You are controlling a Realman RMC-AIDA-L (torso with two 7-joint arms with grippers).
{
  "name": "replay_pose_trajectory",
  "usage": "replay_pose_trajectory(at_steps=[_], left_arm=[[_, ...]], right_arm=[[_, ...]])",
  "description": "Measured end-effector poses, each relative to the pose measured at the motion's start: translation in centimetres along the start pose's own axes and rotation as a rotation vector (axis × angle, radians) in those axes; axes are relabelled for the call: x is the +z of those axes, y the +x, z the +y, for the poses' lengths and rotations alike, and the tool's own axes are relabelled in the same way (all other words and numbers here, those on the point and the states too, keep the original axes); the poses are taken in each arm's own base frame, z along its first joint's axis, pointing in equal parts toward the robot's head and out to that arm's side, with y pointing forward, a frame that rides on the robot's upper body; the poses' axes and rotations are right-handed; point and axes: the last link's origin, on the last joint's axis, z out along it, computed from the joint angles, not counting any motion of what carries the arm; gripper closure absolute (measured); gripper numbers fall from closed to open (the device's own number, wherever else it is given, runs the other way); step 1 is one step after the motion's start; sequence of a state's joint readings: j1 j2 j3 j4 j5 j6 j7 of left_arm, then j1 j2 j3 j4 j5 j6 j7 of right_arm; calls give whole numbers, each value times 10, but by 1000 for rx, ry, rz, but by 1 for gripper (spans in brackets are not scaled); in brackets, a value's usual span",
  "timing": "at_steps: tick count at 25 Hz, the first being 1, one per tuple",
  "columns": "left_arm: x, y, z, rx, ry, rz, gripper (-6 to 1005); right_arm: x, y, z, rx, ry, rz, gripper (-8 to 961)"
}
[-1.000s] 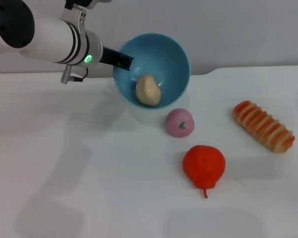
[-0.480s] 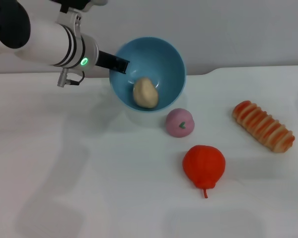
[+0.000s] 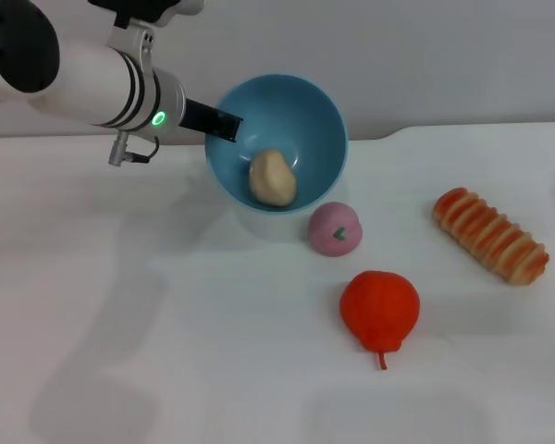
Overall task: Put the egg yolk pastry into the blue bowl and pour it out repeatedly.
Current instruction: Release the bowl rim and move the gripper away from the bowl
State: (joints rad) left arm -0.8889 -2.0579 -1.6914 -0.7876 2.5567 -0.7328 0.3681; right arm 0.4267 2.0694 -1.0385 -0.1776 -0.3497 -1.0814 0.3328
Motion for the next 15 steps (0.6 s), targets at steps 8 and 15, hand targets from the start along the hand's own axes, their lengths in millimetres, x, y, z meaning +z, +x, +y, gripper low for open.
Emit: replay_pose_trajectory(at_steps=[8,15], left_arm=[[2,6,6,19,-4,5,1000],[3,-2,-2,-10,1,-36,1000]], right_arm=[[-1,0,0,0,0,-3,444],[-2,1,-1,0,2,2,444]])
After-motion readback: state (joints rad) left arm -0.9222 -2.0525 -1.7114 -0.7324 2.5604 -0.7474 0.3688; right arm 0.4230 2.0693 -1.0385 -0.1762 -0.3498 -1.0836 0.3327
